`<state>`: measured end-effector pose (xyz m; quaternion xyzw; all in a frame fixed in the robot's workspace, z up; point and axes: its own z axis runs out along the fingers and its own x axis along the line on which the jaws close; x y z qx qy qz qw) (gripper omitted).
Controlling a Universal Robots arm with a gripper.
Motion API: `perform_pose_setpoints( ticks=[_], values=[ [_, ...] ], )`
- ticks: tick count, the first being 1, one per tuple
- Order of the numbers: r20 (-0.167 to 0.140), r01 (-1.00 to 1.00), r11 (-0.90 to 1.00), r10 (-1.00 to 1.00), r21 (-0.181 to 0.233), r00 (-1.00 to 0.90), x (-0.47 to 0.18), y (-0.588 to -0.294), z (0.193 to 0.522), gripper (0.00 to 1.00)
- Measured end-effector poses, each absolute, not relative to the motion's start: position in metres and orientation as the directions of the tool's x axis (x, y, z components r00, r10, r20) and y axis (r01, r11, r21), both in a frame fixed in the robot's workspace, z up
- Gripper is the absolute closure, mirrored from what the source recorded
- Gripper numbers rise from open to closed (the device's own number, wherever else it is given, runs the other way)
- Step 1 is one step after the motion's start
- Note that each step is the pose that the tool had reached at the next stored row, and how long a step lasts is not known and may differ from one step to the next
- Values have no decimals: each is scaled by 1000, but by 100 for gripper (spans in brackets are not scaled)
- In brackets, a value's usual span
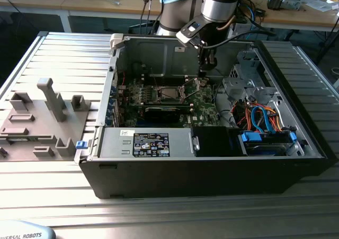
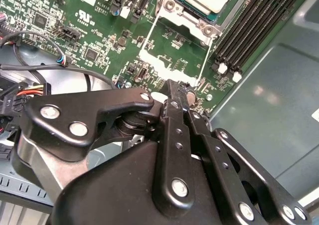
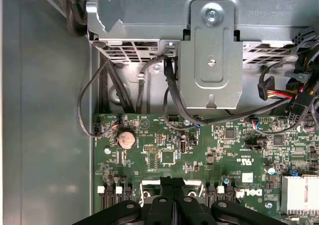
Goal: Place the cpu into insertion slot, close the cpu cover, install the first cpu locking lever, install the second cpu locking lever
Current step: 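Close the cpu cover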
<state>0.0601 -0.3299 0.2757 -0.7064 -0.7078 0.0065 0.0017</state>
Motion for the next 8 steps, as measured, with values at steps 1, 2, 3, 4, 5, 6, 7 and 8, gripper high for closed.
perform_pose_setpoints(
  ticks=[1, 2, 3, 4, 5, 6, 7, 8],
  values=[
    [-7, 1000, 2, 1000, -11, -2, 61, -330, 276, 89],
    [-7, 1000, 2, 1000, -11, -2, 61, -330, 276, 89],
    [-7, 1000, 2, 1000, -11, -2, 62, -330, 276, 89],
    [-7, 1000, 2, 1000, -11, -2, 62, -330, 276, 89],
    [-7, 1000, 2, 1000, -11, -2, 63, -330, 276, 89],
    [-7, 1000, 2, 1000, -11, -2, 63, -330, 276, 89],
    [-7, 1000, 2, 1000, -11, -2, 63, -330, 276, 89],
    [-7, 1000, 2, 1000, -11, -2, 64, -330, 276, 89]
  ],
)
